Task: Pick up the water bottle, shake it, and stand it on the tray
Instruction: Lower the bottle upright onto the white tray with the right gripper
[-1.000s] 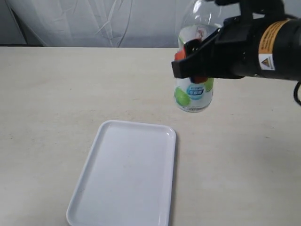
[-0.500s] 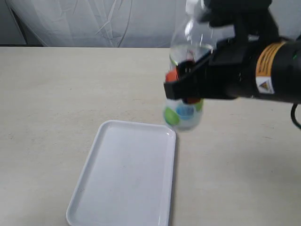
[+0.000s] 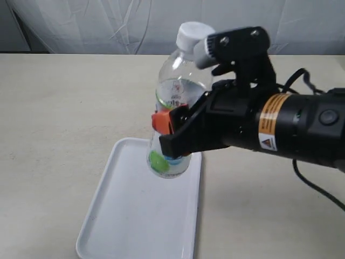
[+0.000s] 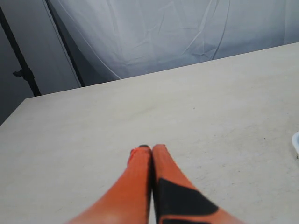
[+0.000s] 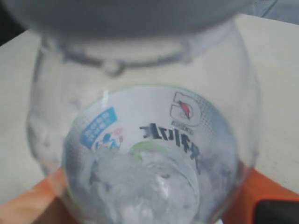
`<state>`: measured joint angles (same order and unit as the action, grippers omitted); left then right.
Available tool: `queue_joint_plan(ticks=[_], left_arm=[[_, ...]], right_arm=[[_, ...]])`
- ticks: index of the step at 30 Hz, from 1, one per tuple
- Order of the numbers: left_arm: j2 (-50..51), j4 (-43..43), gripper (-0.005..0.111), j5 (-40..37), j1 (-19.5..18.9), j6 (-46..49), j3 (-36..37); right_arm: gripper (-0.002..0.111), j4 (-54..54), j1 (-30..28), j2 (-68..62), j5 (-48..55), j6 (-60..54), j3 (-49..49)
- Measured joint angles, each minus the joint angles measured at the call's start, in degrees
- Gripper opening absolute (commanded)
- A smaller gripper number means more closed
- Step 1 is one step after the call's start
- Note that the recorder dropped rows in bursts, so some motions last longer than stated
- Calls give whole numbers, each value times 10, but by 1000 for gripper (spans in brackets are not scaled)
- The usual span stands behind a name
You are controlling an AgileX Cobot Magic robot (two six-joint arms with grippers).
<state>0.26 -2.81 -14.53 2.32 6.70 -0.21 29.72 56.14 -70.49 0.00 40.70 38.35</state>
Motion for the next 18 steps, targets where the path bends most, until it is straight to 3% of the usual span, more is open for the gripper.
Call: queue_joint_plan(ticks=[12, 18], left_arm=[[0, 0, 0, -1, 0, 0, 0], [0, 0, 0, -1, 0, 0, 0]], right_arm=[[-1, 101, 1, -167, -211, -55, -14], [-1, 38, 1, -219, -230, -167, -14]])
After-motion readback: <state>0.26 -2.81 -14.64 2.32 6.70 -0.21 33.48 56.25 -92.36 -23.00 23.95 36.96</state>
